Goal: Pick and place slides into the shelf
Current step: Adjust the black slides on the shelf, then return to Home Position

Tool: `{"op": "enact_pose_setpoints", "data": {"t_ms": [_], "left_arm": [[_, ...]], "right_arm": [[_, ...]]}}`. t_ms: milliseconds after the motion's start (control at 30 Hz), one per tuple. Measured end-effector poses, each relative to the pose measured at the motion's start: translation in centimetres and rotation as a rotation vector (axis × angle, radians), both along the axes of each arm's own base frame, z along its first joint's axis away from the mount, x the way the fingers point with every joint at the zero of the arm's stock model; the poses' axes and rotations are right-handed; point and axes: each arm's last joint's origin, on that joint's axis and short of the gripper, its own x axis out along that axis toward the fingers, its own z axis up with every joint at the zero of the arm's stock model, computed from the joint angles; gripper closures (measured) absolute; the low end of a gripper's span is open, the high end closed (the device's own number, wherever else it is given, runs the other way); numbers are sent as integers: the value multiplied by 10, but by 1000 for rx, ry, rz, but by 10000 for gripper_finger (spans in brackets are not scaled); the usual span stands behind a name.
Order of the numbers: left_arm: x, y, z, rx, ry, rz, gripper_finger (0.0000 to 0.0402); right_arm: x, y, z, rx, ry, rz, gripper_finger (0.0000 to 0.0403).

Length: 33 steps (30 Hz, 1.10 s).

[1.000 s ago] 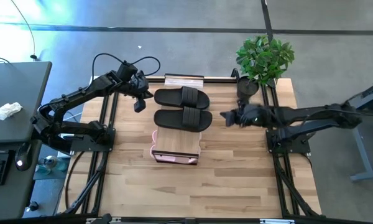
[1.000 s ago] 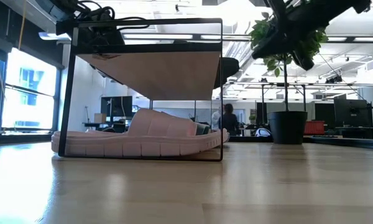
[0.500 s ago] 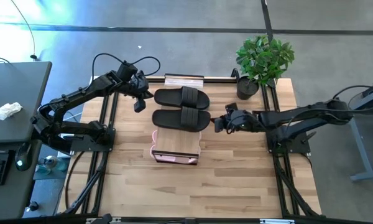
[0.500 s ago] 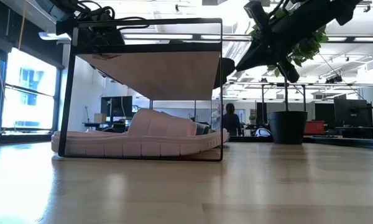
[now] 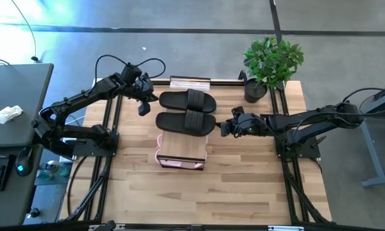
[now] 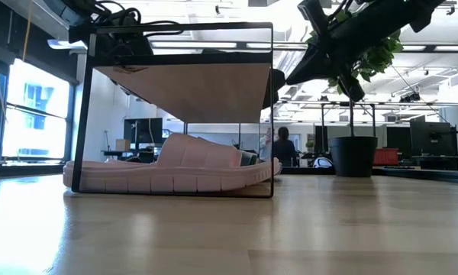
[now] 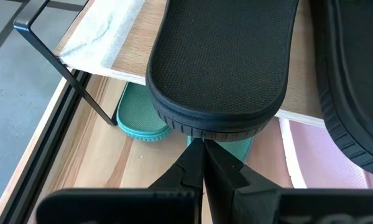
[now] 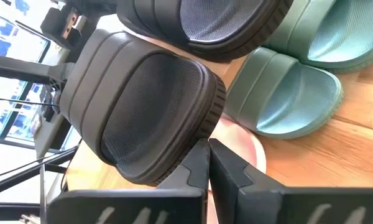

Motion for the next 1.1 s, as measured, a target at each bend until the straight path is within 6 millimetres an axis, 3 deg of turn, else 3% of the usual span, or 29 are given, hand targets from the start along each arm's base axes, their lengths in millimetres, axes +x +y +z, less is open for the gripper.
{"op": "enact_pose_setpoints", "data": {"t_ms": [700,867,1100], "left_arm": [[-4,-2,-1,-5,55,38,401],[-14,-10,5,47,144,114,401],[-29,-34,42,136,6,79,401]], "right_arm": [[-5,-8,-2,34,46,17,403],[-24,-8,10,30,61,8,403],[-72,-10,31,150,77,135,403]]}}
